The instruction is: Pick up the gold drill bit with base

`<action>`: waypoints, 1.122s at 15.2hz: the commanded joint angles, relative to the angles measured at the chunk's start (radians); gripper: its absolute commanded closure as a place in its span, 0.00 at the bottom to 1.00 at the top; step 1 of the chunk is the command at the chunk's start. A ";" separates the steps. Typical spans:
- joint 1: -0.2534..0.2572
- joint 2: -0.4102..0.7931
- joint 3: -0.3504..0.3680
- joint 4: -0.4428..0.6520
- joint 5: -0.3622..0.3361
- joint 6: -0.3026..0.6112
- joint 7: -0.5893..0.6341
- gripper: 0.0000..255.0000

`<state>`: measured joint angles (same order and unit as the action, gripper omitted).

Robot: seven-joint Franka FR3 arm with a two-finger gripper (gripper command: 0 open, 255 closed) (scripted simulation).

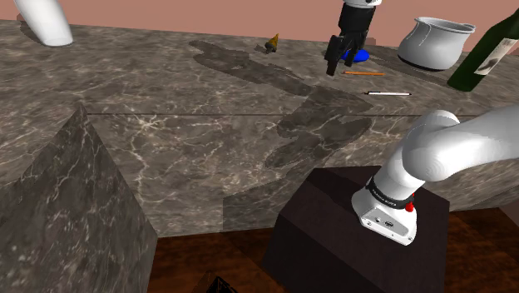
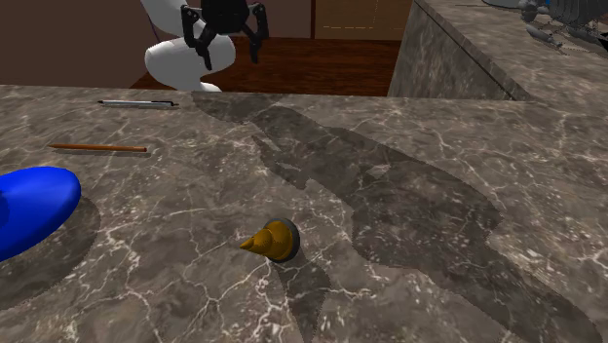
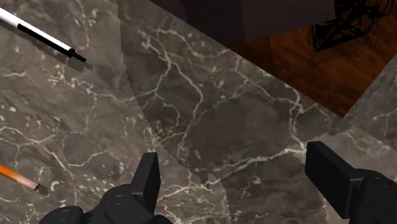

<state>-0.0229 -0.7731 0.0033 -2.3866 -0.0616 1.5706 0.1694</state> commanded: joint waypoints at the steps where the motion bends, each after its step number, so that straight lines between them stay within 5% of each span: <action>1: 0.000 0.000 0.000 0.000 0.000 0.000 0.000 0.00; 17: -0.106 0.457 0.004 0.212 -0.020 0.478 0.269 0.00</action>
<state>-0.1202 -0.3492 0.0125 -2.2008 -0.0777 2.0253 0.4252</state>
